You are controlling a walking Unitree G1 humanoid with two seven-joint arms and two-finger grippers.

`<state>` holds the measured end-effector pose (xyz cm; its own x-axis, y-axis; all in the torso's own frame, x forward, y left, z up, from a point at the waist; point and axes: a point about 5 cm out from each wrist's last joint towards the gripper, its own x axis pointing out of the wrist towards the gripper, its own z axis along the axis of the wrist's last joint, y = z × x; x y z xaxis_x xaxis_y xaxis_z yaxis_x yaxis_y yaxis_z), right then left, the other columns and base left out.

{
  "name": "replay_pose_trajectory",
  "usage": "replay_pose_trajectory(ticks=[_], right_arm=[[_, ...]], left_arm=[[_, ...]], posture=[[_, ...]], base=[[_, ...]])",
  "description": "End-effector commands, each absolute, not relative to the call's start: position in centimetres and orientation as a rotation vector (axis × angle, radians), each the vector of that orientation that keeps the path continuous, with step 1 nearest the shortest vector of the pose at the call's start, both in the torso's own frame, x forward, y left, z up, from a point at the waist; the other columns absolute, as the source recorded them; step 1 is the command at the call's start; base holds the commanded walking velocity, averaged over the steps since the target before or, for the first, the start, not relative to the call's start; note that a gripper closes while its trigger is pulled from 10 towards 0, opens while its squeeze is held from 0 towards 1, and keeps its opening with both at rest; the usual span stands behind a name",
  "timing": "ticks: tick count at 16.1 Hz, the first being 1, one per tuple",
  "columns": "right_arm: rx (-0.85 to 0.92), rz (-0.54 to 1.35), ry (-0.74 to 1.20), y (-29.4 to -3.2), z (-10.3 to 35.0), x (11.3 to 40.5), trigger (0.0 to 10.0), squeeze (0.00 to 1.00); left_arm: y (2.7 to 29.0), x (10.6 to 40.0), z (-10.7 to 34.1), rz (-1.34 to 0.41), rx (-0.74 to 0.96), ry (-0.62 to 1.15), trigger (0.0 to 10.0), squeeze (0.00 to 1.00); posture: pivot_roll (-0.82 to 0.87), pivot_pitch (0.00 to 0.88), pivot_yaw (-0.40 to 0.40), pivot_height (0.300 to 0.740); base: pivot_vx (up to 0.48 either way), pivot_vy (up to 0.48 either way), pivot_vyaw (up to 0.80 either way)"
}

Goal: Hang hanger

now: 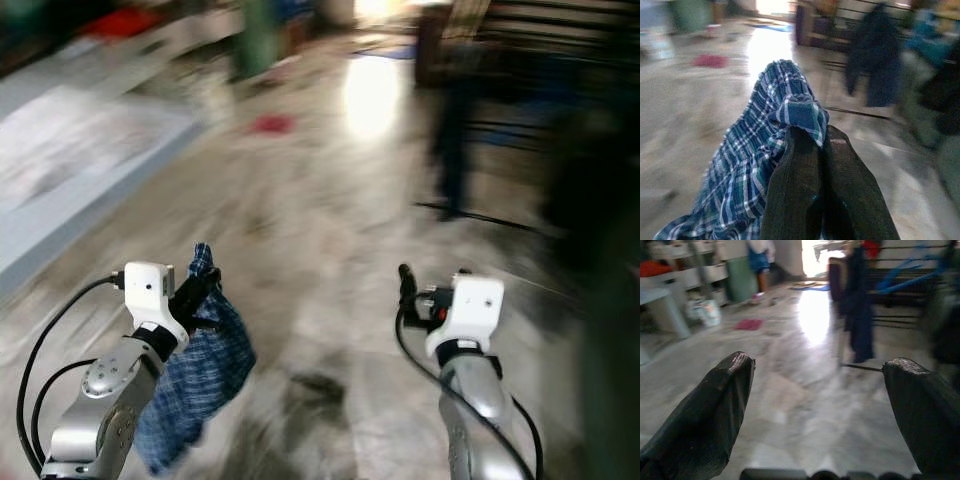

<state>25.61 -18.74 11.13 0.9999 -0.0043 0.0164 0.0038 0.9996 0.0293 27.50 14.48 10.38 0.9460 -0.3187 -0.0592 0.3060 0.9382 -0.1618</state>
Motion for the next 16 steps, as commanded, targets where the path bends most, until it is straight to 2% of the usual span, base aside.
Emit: replay_pose_trajectory(ticks=[1,6,10,16], right_arm=[[0.003,0.02,-0.016,-18.4,11.2,25.2,10.0,0.0],[0.013,-0.031,0.02,-19.2,10.3,24.3,10.0,0.0],[0.015,-0.028,0.042,-19.2,9.8,24.8,10.0,0.0],[0.001,-0.019,0.016,-19.1,10.2,25.4,10.0,0.0]], left_arm=[[13.9,27.6,10.2,-0.35,-0.157,0.091,10.0,0.0],[13.0,27.5,10.0,-0.355,-0.178,0.103,10.0,0.0],[12.5,27.8,10.0,-0.375,-0.171,0.099,10.0,0.0],[12.6,28.5,9.7,-0.348,-0.163,0.109,10.0,0.0]], posture=[[-0.11,0.044,0.057,0.74],[-0.11,0.04,0.054,0.74],[-0.09,0.033,0.043,0.74],[-0.09,0.022,0.043,0.74]], base=[[0.322,0.352,-0.8],[0.293,0.379,-0.8],[0.293,0.381,-0.44],[0.34,0.338,0.0]])
